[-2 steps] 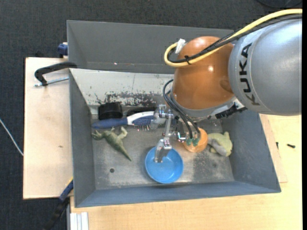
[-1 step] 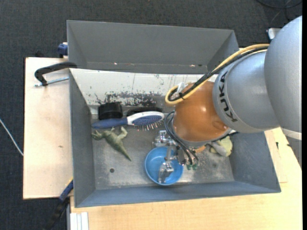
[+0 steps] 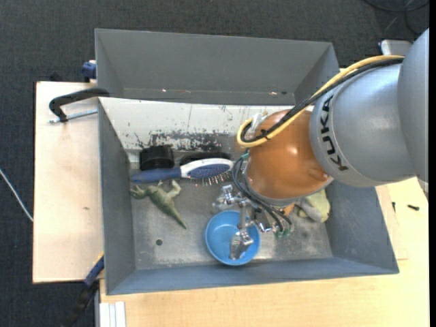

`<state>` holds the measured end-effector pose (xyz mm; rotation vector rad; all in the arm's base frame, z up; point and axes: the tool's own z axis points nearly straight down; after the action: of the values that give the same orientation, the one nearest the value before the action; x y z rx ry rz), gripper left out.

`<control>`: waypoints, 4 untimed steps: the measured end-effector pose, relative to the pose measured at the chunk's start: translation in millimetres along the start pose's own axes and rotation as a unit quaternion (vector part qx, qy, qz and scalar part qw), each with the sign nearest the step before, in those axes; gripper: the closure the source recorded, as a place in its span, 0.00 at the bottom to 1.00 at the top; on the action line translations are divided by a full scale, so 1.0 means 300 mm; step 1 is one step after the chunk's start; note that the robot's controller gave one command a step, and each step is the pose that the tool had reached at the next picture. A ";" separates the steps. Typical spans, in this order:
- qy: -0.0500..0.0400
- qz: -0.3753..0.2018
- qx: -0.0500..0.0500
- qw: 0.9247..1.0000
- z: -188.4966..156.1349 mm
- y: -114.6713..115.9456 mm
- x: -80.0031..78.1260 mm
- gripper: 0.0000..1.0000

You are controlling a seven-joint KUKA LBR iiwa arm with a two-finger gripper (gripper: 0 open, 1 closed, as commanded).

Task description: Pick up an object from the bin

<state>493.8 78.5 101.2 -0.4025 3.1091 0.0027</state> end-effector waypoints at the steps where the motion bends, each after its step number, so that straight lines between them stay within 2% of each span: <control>1: 0.000 0.011 0.000 1.000 -0.037 -0.041 -0.042 0.00; 2: 0.001 0.026 0.000 1.000 0.102 -0.010 -0.025 0.00; 3: 0.001 0.026 0.000 1.000 0.098 -0.008 -0.029 0.00; 4: -0.013 0.027 0.001 1.000 0.081 -0.014 -0.055 1.00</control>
Offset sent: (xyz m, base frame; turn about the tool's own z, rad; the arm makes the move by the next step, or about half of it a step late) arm 0.0137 -0.0094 0.0100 0.0201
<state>511.0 78.6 76.9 -0.3172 3.0931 0.0036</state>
